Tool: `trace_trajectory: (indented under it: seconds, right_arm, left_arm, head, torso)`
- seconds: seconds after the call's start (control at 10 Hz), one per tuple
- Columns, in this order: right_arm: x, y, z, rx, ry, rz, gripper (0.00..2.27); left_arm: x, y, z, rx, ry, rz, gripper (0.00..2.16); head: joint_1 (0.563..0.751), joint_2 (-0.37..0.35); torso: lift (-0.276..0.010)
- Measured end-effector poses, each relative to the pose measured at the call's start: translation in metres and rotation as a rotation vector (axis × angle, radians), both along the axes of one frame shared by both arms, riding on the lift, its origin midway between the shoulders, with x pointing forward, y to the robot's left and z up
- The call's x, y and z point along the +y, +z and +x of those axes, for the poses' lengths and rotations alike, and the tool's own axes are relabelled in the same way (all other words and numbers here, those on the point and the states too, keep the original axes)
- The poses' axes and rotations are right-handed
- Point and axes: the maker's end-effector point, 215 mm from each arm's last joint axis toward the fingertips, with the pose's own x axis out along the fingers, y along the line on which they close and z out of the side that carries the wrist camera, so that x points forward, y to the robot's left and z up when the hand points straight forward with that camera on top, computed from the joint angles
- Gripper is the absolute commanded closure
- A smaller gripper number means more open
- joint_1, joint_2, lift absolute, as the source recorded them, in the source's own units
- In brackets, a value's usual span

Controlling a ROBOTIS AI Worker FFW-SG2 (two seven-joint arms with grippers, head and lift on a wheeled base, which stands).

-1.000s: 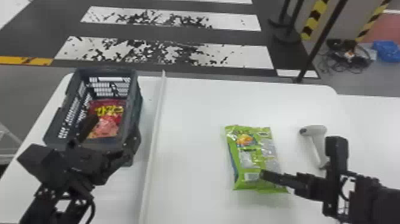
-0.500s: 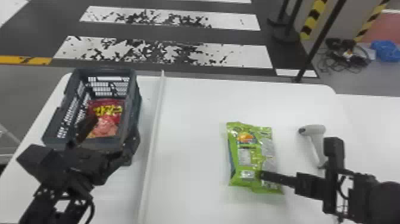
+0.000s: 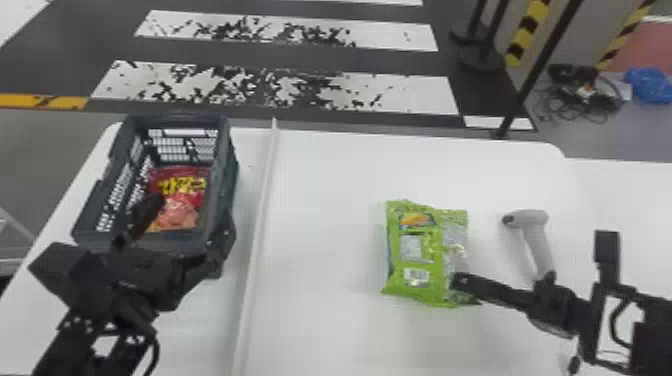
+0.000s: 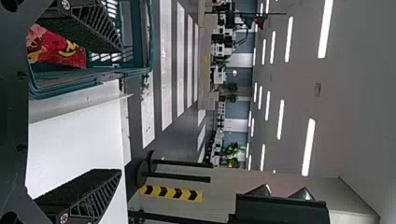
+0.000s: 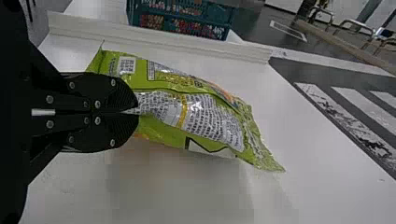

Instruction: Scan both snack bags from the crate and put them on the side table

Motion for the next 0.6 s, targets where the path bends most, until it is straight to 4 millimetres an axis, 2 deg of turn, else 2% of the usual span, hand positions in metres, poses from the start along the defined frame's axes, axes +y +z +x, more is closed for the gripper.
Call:
trace_trajectory:
  seconds: [0.2, 0.3, 0.5, 0.6]
  right_arm:
    - [-0.031, 0.043, 0.012, -0.057, -0.080, 0.090, 2.26]
    - [-0.055, 0.061, 0.021, -0.092, -0.138, 0.095, 2.26]
    - [-0.126, 0.086, 0.044, -0.158, -0.304, 0.052, 2.26]
    - [-0.166, 0.090, 0.053, -0.178, -0.398, 0.025, 2.26]
  left_arm:
    - [0.000, 0.001, 0.000, -0.002, -0.001, 0.000, 0.08]
    - [-0.001, 0.003, -0.001, -0.004, -0.001, -0.001, 0.08]
    - [0.000, 0.005, -0.002, -0.007, -0.002, 0.003, 0.08]
    - [0.000, 0.005, -0.002, -0.007, -0.003, 0.004, 0.08]
  head:
    - [0.695, -0.105]
    - [0.695, -0.125]
    - [0.695, -0.219]
    - [0.695, -0.248]
  torso:
    - [-0.087]
    - [-0.087]
    - [-0.087]
    - [-0.087]
